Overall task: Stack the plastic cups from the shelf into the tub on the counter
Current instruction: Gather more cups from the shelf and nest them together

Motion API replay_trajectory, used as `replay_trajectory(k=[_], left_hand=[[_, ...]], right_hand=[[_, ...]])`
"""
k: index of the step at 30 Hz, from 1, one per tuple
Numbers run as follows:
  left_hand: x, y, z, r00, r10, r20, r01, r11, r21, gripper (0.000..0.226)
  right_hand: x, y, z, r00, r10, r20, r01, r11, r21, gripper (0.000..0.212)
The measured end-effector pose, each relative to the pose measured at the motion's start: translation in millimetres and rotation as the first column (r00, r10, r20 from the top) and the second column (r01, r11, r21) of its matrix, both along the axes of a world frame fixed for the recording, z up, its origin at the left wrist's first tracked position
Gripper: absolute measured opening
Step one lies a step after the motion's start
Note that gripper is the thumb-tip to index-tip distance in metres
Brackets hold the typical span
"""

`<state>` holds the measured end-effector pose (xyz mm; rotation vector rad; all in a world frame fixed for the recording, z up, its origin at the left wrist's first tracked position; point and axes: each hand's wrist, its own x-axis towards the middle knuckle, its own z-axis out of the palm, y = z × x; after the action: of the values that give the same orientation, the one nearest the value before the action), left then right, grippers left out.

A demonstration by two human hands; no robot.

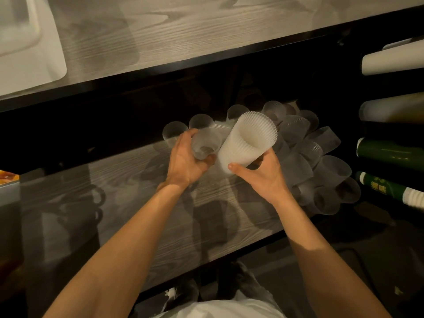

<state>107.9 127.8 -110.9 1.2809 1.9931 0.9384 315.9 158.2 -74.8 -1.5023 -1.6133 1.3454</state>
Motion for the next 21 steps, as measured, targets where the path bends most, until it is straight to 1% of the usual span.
replay_trajectory(k=[3, 7, 9, 12, 15, 20, 21], left_hand=[[-0.3, -2.4, -3.0, 1.000, -0.010, -0.005, 0.010, 0.999, -0.034, 0.082], [-1.7, -2.6, -9.4, 0.998, 0.010, 0.065, -0.007, 0.999, -0.045, 0.082], [-1.9, -1.2, -12.5, 1.000, -0.010, 0.003, 0.010, 0.998, -0.058, 0.080], [-1.2, -2.3, -11.7, 0.999, 0.020, 0.037, -0.020, 1.000, -0.016, 0.077], [0.3, -3.6, -11.9, 0.997, 0.029, 0.073, -0.030, 0.999, 0.011, 0.079], [-0.8, -2.9, -16.8, 0.995, 0.038, 0.088, -0.034, 0.998, -0.053, 0.085], [-0.5, -2.3, -18.0, 0.996, 0.034, 0.085, -0.030, 0.999, -0.046, 0.086]], right_hand=[[-0.4, 0.9, 3.6, 1.000, 0.005, -0.008, -0.005, 1.000, 0.011, 0.080], [0.2, 1.6, 10.8, 0.999, 0.017, -0.027, -0.016, 0.999, 0.041, 0.083], [0.9, 3.0, 16.5, 0.999, 0.047, -0.028, -0.045, 0.997, 0.062, 0.082], [3.3, 7.2, 27.2, 0.996, 0.086, -0.024, -0.084, 0.994, 0.073, 0.079], [7.6, 12.3, 39.8, 0.993, 0.117, -0.037, -0.113, 0.990, 0.089, 0.072], [-5.0, 18.7, 53.5, 0.994, 0.087, -0.063, -0.078, 0.988, 0.136, 0.076], [-8.7, 19.2, 53.7, 0.995, 0.080, -0.067, -0.071, 0.988, 0.135, 0.076]])
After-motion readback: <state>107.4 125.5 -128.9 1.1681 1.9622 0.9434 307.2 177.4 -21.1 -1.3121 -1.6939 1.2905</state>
